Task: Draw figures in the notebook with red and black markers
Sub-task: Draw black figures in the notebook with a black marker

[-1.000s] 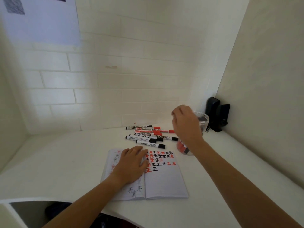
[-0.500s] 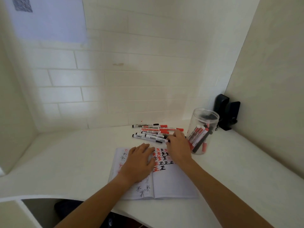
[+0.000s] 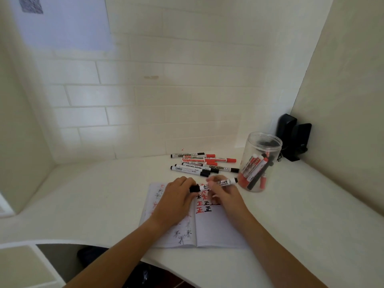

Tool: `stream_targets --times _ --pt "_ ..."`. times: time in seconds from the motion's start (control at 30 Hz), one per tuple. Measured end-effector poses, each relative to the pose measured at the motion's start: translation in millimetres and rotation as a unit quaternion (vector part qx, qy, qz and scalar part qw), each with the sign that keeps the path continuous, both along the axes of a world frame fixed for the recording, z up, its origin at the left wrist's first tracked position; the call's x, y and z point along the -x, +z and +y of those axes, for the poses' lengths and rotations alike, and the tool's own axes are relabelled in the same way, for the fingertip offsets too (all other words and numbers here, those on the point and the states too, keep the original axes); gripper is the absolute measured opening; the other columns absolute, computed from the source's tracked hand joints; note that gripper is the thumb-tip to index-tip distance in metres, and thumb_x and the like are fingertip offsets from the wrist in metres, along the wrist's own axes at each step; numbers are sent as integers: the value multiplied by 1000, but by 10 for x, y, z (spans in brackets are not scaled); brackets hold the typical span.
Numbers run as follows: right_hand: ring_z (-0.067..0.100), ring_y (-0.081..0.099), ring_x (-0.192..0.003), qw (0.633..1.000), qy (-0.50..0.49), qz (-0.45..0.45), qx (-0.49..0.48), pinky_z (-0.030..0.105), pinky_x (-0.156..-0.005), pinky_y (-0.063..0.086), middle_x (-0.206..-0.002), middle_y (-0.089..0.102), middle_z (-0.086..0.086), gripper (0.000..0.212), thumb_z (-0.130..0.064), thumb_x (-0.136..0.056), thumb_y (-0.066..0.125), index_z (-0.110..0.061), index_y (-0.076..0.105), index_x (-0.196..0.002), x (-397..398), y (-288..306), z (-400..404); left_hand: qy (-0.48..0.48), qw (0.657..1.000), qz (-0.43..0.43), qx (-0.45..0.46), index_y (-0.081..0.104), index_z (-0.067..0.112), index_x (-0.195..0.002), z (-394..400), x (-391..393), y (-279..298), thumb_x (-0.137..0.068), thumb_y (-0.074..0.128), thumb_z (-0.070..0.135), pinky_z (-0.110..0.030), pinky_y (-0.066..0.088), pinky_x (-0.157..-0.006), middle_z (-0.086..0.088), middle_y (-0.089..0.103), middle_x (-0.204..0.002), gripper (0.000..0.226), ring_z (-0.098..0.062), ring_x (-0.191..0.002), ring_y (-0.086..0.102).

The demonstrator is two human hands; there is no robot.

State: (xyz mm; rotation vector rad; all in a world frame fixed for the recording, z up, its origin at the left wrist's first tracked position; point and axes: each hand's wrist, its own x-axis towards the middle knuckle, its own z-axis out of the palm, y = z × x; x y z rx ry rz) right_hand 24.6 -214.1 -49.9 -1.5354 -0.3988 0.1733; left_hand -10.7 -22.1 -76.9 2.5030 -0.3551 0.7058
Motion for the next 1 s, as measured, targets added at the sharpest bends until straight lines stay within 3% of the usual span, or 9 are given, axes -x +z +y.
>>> stream_targets --times 0.1,0.23,0.3,0.37,0.43,0.47,0.63,0.8,1.0 --pt "11 67 -74 992 -96 10 -83 36 -78 59 -85 69 -8 14 -18 -95 73 -8 66 -101 -42 34 -123 2 1000 -4 -1 55 22 -107 -14 8 22 -101 50 35 -27 41 -80 9 52 -101 14 -10 -89 46" --pt "8 69 -73 981 -109 -132 90 22 -70 57 -81 71 -3 11 -21 -95 74 -15 67 -89 -75 -7 -256 24 1000 -1 5 57 22 -106 -31 10 22 -101 37 44 -28 43 -81 8 52 -102 30 -11 -90 46" --pt "7 63 -74 923 -96 -276 249 18 -68 50 -81 68 -8 18 -37 -98 66 -21 68 -91 -87 -46 -244 30 1000 -5 -2 58 22 -104 -29 12 11 -102 35 44 -30 44 -81 9 52 -100 31 -10 -90 46" --pt "7 60 -79 839 -92 -388 369 25 -71 48 -87 67 -10 32 -53 -99 54 -25 69 -99 -103 -100 -180 28 1000 -10 -3 58 22 -101 -25 16 12 -103 36 43 -32 44 -79 9 51 -98 30 -11 -89 45" --pt "14 61 -84 777 -100 -454 424 30 -75 46 -93 68 -7 34 -51 -99 52 -23 68 -109 -108 -182 -105 18 1000 -11 -3 59 21 -100 -22 22 24 -103 38 41 -34 45 -79 9 51 -96 30 -12 -89 45" --pt "16 63 -85 766 -101 -465 432 30 -76 46 -96 68 -5 30 -45 -99 55 -22 67 -112 -96 -214 -79 9 1000 -12 -9 60 21 -101 -26 30 32 -104 38 40 -34 45 -79 10 52 -96 29 -11 -89 46" --pt "12 61 -73 741 -129 -507 422 17 -62 39 -90 63 -4 26 -30 -101 42 -17 63 -109 7 -300 2 -66 998 7 -10 58 25 -120 -46 73 52 -105 45 33 -21 41 -87 12 57 -106 22 -5 -98 49" --pt "12 63 -76 759 -113 -504 396 24 -60 50 -96 68 -4 30 -36 -104 43 -18 63 -118 90 -260 33 -62 998 9 -4 58 23 -107 -41 101 67 -107 34 39 -31 43 -79 10 57 -94 29 -9 -87 49" --pt "14 63 -54 712 -129 -534 437 28 -43 43 -73 68 -6 29 -46 -104 43 -27 63 -114 80 -286 -4 -106 993 50 18 60 20 -106 -34 113 74 -107 31 38 -34 43 -79 9 59 -92 34 -9 -85 51"
